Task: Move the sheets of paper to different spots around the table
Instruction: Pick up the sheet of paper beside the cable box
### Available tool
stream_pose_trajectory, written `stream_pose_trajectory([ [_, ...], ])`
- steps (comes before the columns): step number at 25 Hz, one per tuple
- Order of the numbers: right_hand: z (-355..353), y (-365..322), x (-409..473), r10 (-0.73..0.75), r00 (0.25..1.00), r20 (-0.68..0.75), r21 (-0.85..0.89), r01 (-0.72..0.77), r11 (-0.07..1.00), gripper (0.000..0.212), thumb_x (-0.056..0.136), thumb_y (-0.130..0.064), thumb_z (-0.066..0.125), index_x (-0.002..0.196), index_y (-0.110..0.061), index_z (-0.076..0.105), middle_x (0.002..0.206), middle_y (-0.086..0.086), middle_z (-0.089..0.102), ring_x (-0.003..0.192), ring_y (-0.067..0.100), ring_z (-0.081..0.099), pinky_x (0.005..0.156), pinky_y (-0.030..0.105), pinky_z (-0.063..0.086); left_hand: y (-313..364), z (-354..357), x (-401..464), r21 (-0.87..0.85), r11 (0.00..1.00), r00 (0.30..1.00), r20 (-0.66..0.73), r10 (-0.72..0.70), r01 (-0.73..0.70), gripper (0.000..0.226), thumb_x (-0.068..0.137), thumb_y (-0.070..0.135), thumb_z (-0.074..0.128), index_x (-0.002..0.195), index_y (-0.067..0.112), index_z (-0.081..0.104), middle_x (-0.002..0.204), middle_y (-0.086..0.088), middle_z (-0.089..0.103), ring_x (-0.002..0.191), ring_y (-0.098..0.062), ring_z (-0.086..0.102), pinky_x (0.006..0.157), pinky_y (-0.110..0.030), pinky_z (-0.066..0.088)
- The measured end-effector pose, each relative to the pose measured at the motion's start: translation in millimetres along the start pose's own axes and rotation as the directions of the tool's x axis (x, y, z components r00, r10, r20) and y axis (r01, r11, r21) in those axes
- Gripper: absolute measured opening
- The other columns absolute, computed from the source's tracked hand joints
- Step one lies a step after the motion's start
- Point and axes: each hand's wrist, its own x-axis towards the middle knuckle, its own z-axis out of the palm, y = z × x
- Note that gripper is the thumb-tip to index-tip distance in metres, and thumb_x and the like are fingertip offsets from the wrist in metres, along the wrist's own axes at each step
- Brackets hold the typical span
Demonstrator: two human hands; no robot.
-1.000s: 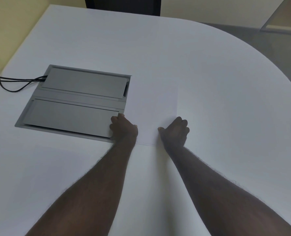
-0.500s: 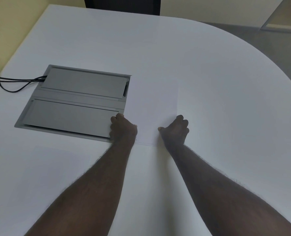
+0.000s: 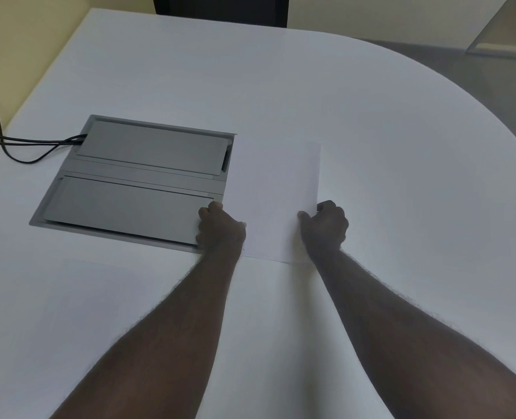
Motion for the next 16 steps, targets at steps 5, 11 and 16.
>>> stream_pose_trajectory([
  [5, -4, 4, 11, -0.025, 1.0, -0.019, 0.032, 0.025, 0.999, 0.032, 0.073, -0.006, 0.061, 0.057, -0.015, 0.035, 0.053, -0.001, 0.027, 0.052, 0.02, 0.025, 0.049, 0.029, 0.022, -2, 1, 0, -0.011, 1.0, 1.0, -0.01, 0.007, -0.007, 0.063, 0.076, 0.026, 0.077, 0.132, 0.018, 0.047, 0.131, -0.004, 0.046, 0.113, -0.029, 0.056, 0.09, -0.043, 0.043],
  [11, 3, 9, 6, -0.055, 0.996, -0.067, 0.083, 0.06, 0.995, 0.013, 0.085, -0.009, 0.06, 0.097, -0.01, 0.064, 0.082, 0.005, 0.065, 0.073, 0.024, 0.057, 0.057, 0.025, 0.037, -4, 0, 1, -0.006, 1.0, 1.0, -0.016, 0.012, -0.012, 0.064, 0.076, 0.028, 0.078, 0.131, 0.018, 0.047, 0.13, -0.004, 0.047, 0.113, -0.029, 0.056, 0.09, -0.043, 0.043],
  [16, 8, 12, 6, -0.103, 0.991, -0.086, 0.053, 0.108, 0.993, 0.015, 0.085, -0.016, 0.061, 0.098, -0.009, 0.065, 0.096, 0.006, 0.059, 0.084, 0.024, 0.056, 0.07, 0.028, 0.038, -5, 2, 1, -0.019, 1.0, 1.0, -0.023, 0.016, -0.016, 0.063, 0.076, 0.028, 0.078, 0.131, 0.019, 0.048, 0.129, -0.004, 0.047, 0.112, -0.029, 0.057, 0.09, -0.043, 0.042],
])
